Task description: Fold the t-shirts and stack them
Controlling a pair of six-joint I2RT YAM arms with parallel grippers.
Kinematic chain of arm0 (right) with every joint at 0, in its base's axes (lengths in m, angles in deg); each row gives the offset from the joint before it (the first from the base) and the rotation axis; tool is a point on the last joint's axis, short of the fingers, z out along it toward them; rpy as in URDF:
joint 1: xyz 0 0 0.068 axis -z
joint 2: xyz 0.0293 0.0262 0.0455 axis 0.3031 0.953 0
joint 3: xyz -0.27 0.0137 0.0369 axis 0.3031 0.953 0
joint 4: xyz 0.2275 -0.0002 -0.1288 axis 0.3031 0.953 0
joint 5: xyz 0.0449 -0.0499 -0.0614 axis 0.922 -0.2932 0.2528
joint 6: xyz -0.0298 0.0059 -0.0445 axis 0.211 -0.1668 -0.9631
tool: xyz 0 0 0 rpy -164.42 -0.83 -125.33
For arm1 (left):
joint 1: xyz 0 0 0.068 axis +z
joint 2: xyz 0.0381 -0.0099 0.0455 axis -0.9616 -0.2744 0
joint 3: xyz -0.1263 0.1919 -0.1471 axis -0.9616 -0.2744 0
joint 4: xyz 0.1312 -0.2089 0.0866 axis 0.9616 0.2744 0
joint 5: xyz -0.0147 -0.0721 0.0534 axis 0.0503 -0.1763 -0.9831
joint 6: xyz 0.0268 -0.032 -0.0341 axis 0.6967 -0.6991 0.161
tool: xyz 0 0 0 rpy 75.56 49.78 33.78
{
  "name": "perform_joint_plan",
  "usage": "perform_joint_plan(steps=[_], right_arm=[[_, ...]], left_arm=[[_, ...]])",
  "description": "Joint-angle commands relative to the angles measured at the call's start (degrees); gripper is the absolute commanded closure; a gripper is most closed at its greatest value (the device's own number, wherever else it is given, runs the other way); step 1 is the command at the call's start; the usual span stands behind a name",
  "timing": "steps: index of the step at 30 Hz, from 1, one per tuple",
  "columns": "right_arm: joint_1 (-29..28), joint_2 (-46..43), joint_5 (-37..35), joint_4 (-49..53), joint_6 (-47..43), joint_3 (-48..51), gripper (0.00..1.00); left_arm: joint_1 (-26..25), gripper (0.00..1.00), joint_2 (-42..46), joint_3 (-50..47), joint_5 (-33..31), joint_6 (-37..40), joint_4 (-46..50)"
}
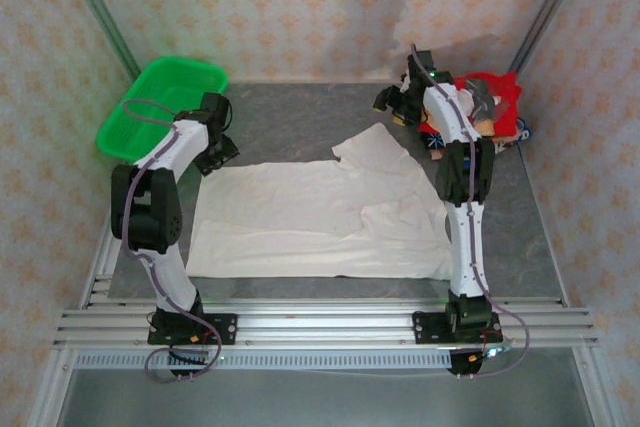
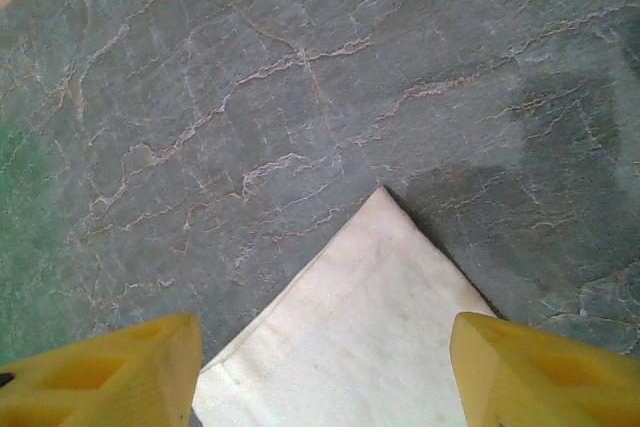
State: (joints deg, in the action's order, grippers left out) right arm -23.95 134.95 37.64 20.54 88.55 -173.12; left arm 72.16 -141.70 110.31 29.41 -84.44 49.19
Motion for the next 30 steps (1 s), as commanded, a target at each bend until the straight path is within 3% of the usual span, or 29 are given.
perform_joint_plan(steps=[1,14,30], right_arm=[[0.07,-2.98,0.59,-0.44,0.38,1.14,0.33],[0.07,-3.76,1.03,-0.96,-0.26,4.69,0.33],[0.07,-2.41,2.24,-1.23,-0.28,4.89,0.33]], left_arm=[[0.65,0.41,-2.87,-0.35,-1.39,-1.35,-1.10],[2.08,0.44,-8.12,0.42,-8.45,-2.67,-1.17],[2.88,0.45,-11.96,2.30,-9.41,-3.81,-3.09]])
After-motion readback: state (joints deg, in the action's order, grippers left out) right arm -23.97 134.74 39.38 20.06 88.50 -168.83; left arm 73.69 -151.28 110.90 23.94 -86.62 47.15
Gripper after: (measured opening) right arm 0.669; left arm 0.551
